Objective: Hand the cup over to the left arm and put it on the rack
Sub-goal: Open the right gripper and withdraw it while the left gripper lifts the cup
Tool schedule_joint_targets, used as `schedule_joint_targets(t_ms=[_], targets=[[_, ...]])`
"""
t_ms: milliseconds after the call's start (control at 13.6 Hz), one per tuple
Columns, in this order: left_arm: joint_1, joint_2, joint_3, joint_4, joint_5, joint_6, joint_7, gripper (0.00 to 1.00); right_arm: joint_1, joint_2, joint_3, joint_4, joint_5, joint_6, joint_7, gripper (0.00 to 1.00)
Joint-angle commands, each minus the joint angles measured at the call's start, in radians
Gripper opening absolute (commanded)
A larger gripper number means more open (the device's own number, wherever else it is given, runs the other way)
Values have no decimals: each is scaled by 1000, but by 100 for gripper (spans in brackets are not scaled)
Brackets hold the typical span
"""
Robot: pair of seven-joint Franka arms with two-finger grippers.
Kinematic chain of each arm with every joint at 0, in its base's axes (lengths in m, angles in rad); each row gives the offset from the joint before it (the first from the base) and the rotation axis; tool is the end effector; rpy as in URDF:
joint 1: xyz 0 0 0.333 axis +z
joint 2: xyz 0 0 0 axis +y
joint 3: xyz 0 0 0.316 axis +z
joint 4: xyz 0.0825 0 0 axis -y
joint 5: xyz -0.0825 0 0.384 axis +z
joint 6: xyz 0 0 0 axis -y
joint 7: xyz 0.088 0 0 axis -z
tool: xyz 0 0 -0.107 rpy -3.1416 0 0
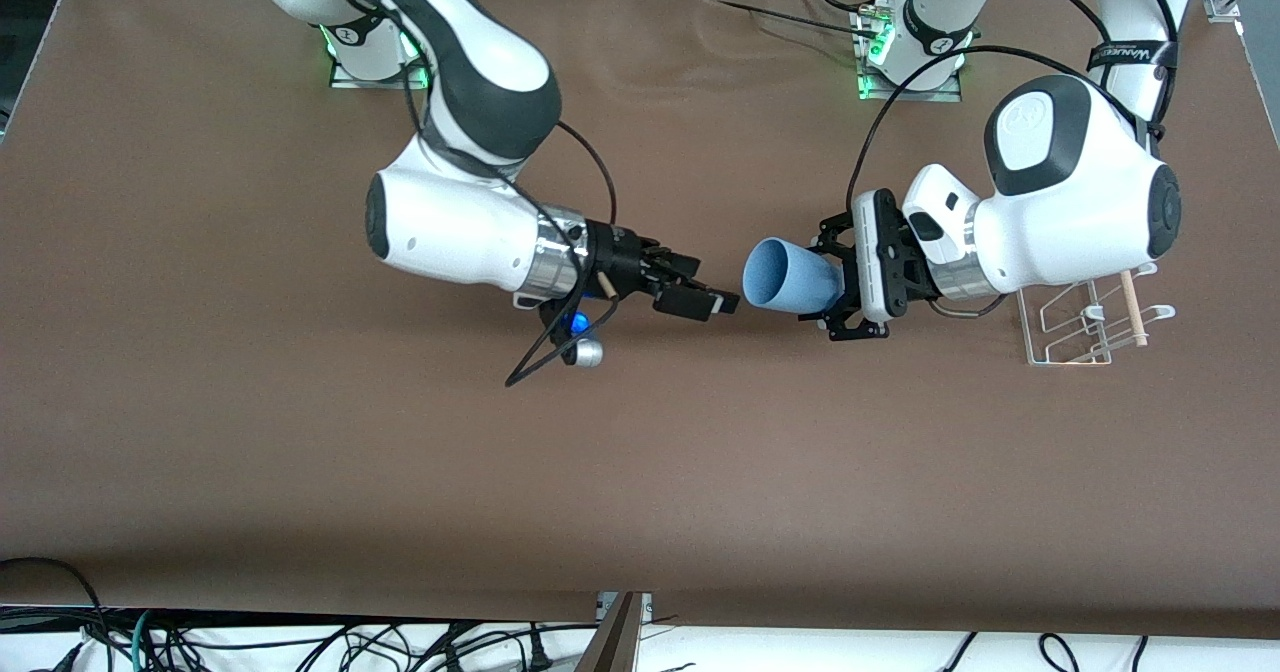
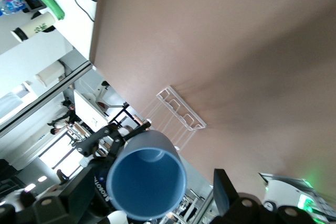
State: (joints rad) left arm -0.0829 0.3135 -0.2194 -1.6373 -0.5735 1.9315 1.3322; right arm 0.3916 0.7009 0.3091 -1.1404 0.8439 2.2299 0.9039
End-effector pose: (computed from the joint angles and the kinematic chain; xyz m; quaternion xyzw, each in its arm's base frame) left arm 0.6162 -0.2161 0.4508 0.7269 -0.6196 0.1391 0.2615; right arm 0.6320 0.4585 0.4631 -0.8176 0.3109 0.1945 0.4439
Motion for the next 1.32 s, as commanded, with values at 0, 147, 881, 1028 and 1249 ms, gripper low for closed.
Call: schedule_joint_targets(t_ms=[0,147,881,1028,1249], targets=[[-11,-10,-11,7,168,-67,-131,0,-51,-23,-2,24,-14,-102,-31,100],[-17,-4,-11,5,307,-117,-200,1,-88,-27,-4,24,-109,-182,-56,100],[-187,103,-12,-6,1001,-670,-852,3,-255,-203,-97,-160,-672,-484,-412,100],[-172,156,9,-7,1091,-791,-863,0,-310,-314,-102,-292,-762,-484,-526,100],[-160,168,6,-87,1326,-835,-863,0,-335,-458,-137,-425,-918,-487,-705,100]])
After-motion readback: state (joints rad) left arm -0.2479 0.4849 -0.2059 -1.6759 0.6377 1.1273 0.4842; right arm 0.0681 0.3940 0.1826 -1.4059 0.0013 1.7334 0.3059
